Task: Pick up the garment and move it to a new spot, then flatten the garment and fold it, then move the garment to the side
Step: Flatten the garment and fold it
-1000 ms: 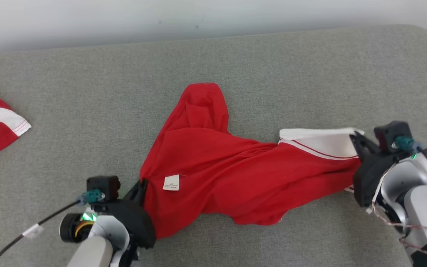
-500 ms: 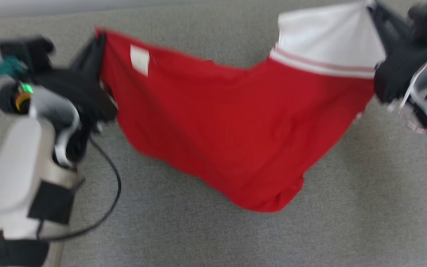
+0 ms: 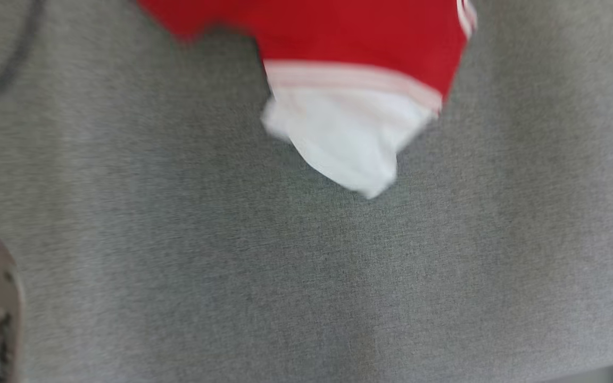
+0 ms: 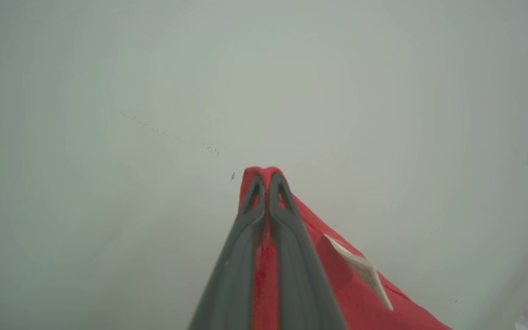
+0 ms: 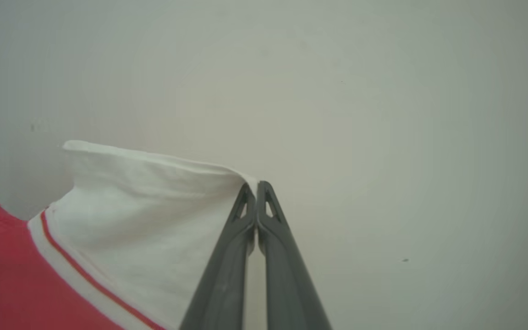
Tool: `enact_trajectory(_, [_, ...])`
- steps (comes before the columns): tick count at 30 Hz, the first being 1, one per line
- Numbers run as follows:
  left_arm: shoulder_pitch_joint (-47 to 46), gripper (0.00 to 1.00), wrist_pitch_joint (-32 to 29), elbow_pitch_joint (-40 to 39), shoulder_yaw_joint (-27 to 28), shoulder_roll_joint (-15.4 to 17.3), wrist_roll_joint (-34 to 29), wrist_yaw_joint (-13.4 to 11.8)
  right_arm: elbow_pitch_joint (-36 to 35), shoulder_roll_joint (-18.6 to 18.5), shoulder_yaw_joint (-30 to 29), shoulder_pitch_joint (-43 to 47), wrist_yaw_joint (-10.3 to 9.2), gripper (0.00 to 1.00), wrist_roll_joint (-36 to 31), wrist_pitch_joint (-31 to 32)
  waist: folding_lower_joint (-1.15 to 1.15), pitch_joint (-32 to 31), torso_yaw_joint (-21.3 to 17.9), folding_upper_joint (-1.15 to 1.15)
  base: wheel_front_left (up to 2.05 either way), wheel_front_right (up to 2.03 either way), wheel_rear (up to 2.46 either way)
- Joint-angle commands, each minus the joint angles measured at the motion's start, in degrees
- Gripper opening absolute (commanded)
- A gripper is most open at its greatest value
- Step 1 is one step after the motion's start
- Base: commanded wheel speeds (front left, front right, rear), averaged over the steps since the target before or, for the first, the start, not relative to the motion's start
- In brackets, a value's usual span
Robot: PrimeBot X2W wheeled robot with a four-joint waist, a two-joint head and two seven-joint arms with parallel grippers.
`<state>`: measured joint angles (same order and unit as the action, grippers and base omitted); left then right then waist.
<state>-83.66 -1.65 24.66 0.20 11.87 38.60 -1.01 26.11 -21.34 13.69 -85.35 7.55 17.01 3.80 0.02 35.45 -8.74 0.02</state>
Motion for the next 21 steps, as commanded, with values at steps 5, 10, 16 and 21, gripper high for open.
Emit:
enact_trajectory(5, [-8.8, 0.00, 3.5, 0.2, 0.6, 0.8, -1.1, 0.1, 3.3, 4.4, -7.2, -9.1, -0.13, 0.00, -2.0, -8.2, -0.02, 9.0, -4.1, -0.02, 0.00, 0.00, 0.00])
enact_trajectory(10, [-13.5, 0.00, 8.0, 0.8, 1.8, 0.5, -0.3, 1.3, 4.4, 6.0, -14.2, -16.1, -0.13, 0.00, -4.7, -16.7, -0.02, 9.6, -2.6, -0.02, 0.00, 0.00, 0.00])
enact_trajectory(16, [-16.0, 0.00, 10.7, 1.8, 2.5, 0.8, 0.8, 3.6, 2.2, 6.5, -16.9, -20.9, -0.13, 0.00, -9.5, -19.0, -0.02, 9.4, -1.2, -0.02, 0.00, 0.00, 0.00])
enact_trajectory(21, [-13.9, 0.00, 13.0, 4.1, 2.8, 0.2, 2.4, 5.9, -2.1, 6.8, -16.5, -20.4, -0.13, 0.00, -9.9, -18.9, -0.02, 9.1, 0.4, -0.02, 0.00, 0.00, 0.00])
